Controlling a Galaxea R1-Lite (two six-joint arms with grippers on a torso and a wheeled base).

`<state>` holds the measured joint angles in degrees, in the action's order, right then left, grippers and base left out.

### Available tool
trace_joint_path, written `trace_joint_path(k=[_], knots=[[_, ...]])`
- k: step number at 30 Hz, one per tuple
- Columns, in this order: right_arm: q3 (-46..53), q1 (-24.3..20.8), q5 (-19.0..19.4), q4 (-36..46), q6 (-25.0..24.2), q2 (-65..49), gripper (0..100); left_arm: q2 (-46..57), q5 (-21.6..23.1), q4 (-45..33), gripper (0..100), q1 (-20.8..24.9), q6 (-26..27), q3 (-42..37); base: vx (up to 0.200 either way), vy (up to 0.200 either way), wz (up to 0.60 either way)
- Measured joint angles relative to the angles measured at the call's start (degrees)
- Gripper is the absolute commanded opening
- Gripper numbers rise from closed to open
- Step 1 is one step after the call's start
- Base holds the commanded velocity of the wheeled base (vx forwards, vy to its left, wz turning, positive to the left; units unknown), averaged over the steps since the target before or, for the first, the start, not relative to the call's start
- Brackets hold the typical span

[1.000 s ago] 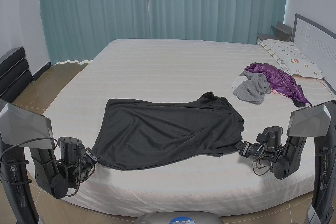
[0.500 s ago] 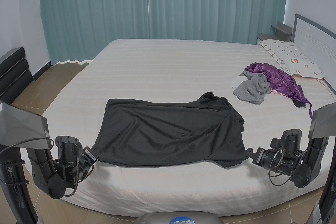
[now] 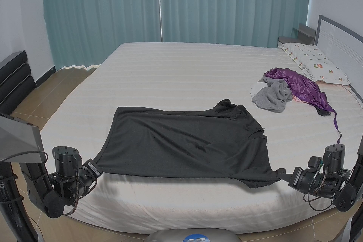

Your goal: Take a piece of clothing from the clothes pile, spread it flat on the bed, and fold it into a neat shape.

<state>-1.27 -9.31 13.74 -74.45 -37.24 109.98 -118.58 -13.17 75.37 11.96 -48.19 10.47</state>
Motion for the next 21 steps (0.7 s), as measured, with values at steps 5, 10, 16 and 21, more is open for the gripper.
trace_joint_path(k=[5,10,16,21], knots=[[0.22,0.13,1.28,9.36,0.10,-2.99,0,0.44,0.00,-0.02,0,0.20,1.39,-0.89,0.000,0.000,0.00],[0.26,0.02,4.35,17.14,0.79,-6.34,0,0.59,-0.02,-0.22,0,0.35,3.80,-2.05,0.000,0.000,0.00],[0.26,0.04,5.17,19.52,5.66,-6.10,100,0.59,0.00,-0.33,0,1.05,5.33,-3.58,0.000,0.000,0.00],[0.26,0.09,5.23,18.46,7.57,-2.49,100,0.41,0.00,-0.35,0,1.46,5.55,-4.04,0.000,0.000,0.00]])
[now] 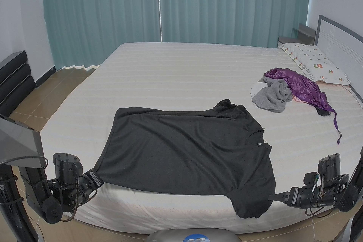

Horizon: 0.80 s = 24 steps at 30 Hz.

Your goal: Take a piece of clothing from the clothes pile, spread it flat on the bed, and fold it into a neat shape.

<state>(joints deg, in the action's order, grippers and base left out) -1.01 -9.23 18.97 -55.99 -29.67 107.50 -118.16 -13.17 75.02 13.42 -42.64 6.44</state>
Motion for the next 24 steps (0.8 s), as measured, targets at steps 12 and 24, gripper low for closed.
trace_joint_path(k=[12,24], knots=[[-3.64,1.73,-1.65,-17.16,0.09,14.19,100,-0.63,0.00,0.02,0,0.20,0.06,-0.29,0.000,0.000,0.00],[-8.66,3.00,-5.51,-25.21,-1.48,25.91,0,-2.36,0.00,0.02,0,0.16,0.13,-0.38,0.000,0.000,0.00]])
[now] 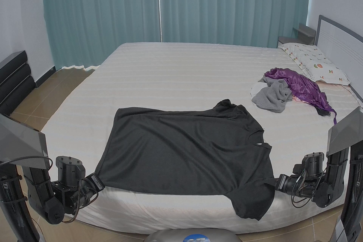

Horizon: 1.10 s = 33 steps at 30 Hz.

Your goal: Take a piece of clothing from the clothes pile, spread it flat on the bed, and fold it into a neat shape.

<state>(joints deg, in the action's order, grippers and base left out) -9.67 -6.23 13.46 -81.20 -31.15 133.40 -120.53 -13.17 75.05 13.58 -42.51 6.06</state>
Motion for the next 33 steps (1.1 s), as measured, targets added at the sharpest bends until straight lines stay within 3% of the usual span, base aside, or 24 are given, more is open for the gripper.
trace_joint_path(k=[18,33], knots=[[5.62,4.08,0.30,-5.07,0.24,0.89,0,-2.29,0.04,-0.02,0,0.09,5.62,-4.05,0.000,0.000,0.00],[8.66,4.55,0.24,-7.67,1.34,-0.52,0,-4.85,-0.02,0.59,0,1.08,6.17,-4.28,0.000,0.000,0.00]])
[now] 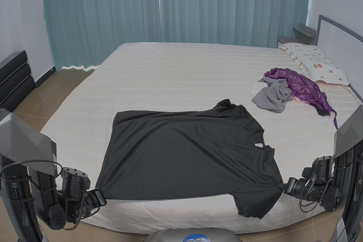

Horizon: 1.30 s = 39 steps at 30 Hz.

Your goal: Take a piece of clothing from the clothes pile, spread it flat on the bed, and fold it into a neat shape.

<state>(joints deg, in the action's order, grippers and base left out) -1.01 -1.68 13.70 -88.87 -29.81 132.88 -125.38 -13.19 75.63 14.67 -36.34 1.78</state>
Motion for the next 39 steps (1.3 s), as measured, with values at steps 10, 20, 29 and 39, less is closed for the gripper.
trace_joint_path(k=[10,20,29,39], knots=[[0.02,-0.21,0.01,-0.09,-0.18,0.69,100,-0.83,0.02,0.00,100,-0.30,-0.30,0.63,0.000,0.000,0.00],[0.02,-0.35,0.23,-0.09,-4.33,-6.06,100,4.93,-0.02,-0.06,100,-1.08,0.05,0.76,0.000,0.000,0.00],[0.02,-0.52,0.33,-0.09,-6.81,-9.36,100,10.41,0.11,-0.09,100,-1.94,-1.69,3.15,0.000,0.000,0.00],[0.00,-0.66,0.33,-0.09,-7.36,-9.92,100,10.91,0.30,-0.11,100,-2.11,-4.00,3.97,0.000,0.120,0.00]])
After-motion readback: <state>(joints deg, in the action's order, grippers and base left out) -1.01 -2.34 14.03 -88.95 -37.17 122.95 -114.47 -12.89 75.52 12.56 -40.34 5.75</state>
